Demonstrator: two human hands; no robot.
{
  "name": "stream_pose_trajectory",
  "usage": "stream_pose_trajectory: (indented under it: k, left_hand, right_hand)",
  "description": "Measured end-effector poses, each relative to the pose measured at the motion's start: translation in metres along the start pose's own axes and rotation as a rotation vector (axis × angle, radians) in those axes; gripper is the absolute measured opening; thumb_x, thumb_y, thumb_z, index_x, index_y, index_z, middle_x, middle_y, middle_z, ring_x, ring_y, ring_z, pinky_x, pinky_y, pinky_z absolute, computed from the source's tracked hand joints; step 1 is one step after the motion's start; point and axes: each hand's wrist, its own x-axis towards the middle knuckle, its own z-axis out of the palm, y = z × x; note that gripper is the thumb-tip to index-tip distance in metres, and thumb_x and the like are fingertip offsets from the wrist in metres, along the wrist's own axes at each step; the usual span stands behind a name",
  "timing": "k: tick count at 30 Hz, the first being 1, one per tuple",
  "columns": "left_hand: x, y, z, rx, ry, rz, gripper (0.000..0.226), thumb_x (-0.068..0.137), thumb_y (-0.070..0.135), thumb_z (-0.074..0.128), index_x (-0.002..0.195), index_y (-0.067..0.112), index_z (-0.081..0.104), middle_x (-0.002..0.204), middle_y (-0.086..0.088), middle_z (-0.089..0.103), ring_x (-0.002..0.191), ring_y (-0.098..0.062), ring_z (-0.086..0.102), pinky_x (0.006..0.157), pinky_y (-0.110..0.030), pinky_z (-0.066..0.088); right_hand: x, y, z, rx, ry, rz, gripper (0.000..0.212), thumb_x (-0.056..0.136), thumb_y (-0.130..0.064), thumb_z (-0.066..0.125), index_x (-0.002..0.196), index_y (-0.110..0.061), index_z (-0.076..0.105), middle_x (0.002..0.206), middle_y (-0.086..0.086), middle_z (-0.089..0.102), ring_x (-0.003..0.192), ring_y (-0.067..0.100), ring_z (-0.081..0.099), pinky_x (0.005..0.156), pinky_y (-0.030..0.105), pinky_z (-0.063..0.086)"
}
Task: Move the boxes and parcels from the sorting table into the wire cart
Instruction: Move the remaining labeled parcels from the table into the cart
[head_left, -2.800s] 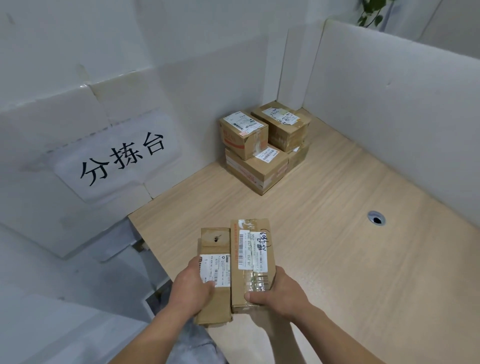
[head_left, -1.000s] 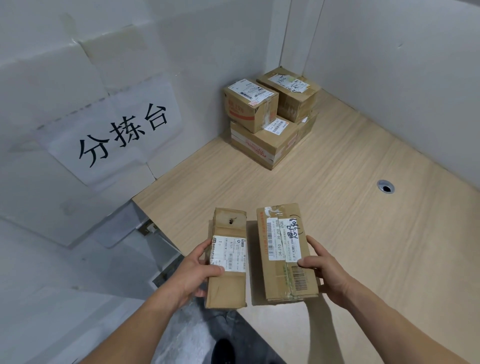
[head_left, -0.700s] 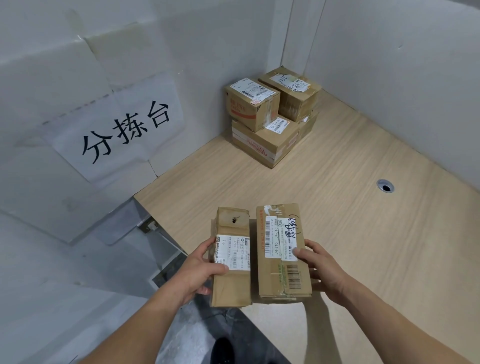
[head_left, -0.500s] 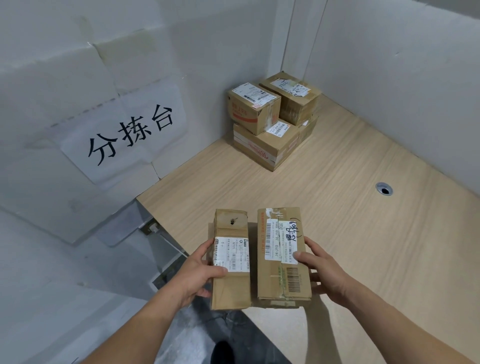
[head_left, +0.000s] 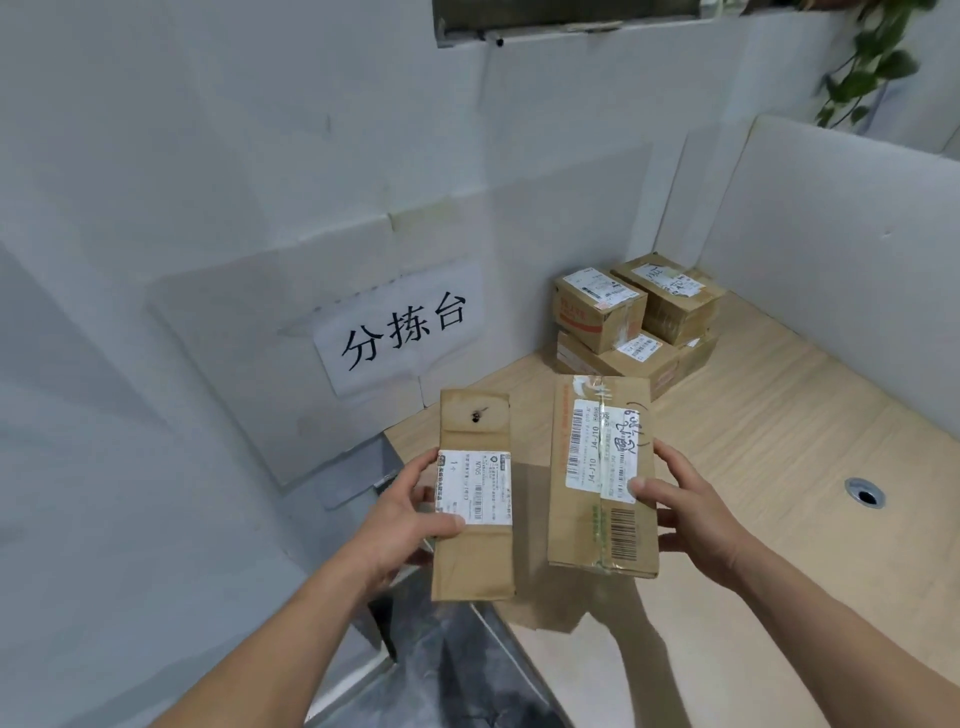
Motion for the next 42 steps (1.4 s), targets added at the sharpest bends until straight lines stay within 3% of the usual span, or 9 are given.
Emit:
stream_pose_trajectory:
  k: [3, 8, 18, 23, 28, 32, 37, 39, 42]
  left_hand:
    - [-0.032, 0.017, -0.004, -0.024, 0.076, 0.081, 0.093, 0.068, 0.009, 0.086, 0.141, 0.043, 0.040, 0.125, -0.003, 0.062, 0.117, -0.025, 0.062, 0.089, -0.054, 0.058]
    - [-0.096, 0.033, -0.005, -0.079, 0.194, 0.168, 0.085, 0.055, 0.026, 0.085, 0.127, 0.050, 0.047, 0.126, -0.001, 0.060, 0.111, -0.025, 0.065, 0.074, -0.046, 0.062]
    - [-0.217, 0.024, -0.022, -0.174, 0.450, 0.316, 0.073, 0.063, 0.016, 0.079, 0.124, 0.043, 0.050, 0.126, -0.005, 0.062, 0.092, -0.014, 0.073, 0.066, -0.033, 0.057]
    - [-0.280, 0.003, -0.045, -0.212, 0.588, 0.355, 0.075, 0.061, 0.018, 0.082, 0.125, 0.042, 0.051, 0.127, -0.005, 0.061, 0.090, -0.014, 0.073, 0.068, -0.036, 0.058]
    - [-0.342, -0.025, -0.073, -0.282, 0.701, 0.382, 0.080, 0.048, 0.032, 0.086, 0.120, 0.048, 0.054, 0.126, -0.003, 0.064, 0.094, -0.017, 0.073, 0.077, -0.047, 0.060]
    - [-0.397, -0.052, -0.095, -0.316, 0.785, 0.407, 0.077, 0.050, 0.028, 0.087, 0.118, 0.049, 0.057, 0.126, -0.004, 0.064, 0.094, -0.018, 0.072, 0.070, -0.041, 0.057]
    - [-0.472, -0.087, -0.118, -0.344, 0.886, 0.463, 0.076, 0.060, 0.015, 0.087, 0.123, 0.042, 0.055, 0.129, -0.007, 0.062, 0.088, -0.018, 0.072, 0.059, -0.030, 0.055]
    - [-0.499, -0.099, -0.127, -0.376, 0.916, 0.481, 0.073, 0.067, 0.004, 0.084, 0.124, 0.038, 0.053, 0.130, -0.010, 0.060, 0.086, -0.015, 0.073, 0.053, -0.023, 0.053]
    - [-0.540, -0.119, -0.141, -0.438, 0.971, 0.497, 0.078, 0.058, 0.010, 0.086, 0.123, 0.038, 0.056, 0.132, -0.009, 0.059, 0.102, -0.023, 0.070, 0.061, -0.029, 0.057]
  right_hand:
    - [-0.003, -0.024, 0.008, 0.002, -0.073, -0.092, 0.065, 0.072, -0.037, 0.068, 0.134, -0.045, 0.048, 0.104, 0.006, 0.078, 0.092, 0.031, 0.074, 0.070, 0.046, 0.060]
    - [-0.018, -0.053, 0.024, 0.012, -0.203, -0.203, 0.062, 0.072, -0.033, 0.067, 0.132, -0.041, 0.052, 0.107, 0.005, 0.077, 0.089, 0.026, 0.072, 0.065, 0.040, 0.057]
    - [-0.070, -0.089, 0.088, -0.031, -0.508, -0.321, 0.067, 0.073, -0.031, 0.063, 0.138, -0.030, 0.048, 0.101, 0.002, 0.078, 0.079, 0.021, 0.073, 0.053, 0.028, 0.053]
    - [-0.099, -0.100, 0.137, -0.051, -0.649, -0.347, 0.068, 0.074, -0.032, 0.063, 0.140, -0.031, 0.047, 0.111, 0.010, 0.077, 0.093, 0.032, 0.073, 0.067, 0.038, 0.055]
    - [-0.130, -0.100, 0.191, -0.070, -0.747, -0.382, 0.067, 0.068, -0.034, 0.071, 0.133, -0.033, 0.053, 0.111, 0.008, 0.077, 0.091, 0.028, 0.073, 0.072, 0.040, 0.054]
    - [-0.161, -0.094, 0.241, -0.057, -0.823, -0.388, 0.059, 0.074, -0.026, 0.065, 0.131, -0.032, 0.055, 0.106, 0.007, 0.078, 0.088, 0.028, 0.074, 0.069, 0.041, 0.056]
    - [-0.210, -0.075, 0.311, -0.099, -0.936, -0.395, 0.060, 0.072, -0.028, 0.069, 0.130, -0.029, 0.057, 0.112, 0.008, 0.076, 0.096, 0.026, 0.075, 0.091, 0.051, 0.053]
    - [-0.233, -0.069, 0.335, -0.131, -0.989, -0.404, 0.072, 0.065, -0.037, 0.075, 0.134, -0.030, 0.055, 0.114, 0.007, 0.076, 0.101, 0.029, 0.074, 0.091, 0.051, 0.054]
    - [-0.268, -0.066, 0.370, -0.140, -1.038, -0.431, 0.071, 0.065, -0.037, 0.075, 0.133, -0.029, 0.056, 0.115, 0.006, 0.076, 0.101, 0.030, 0.074, 0.079, 0.044, 0.058]
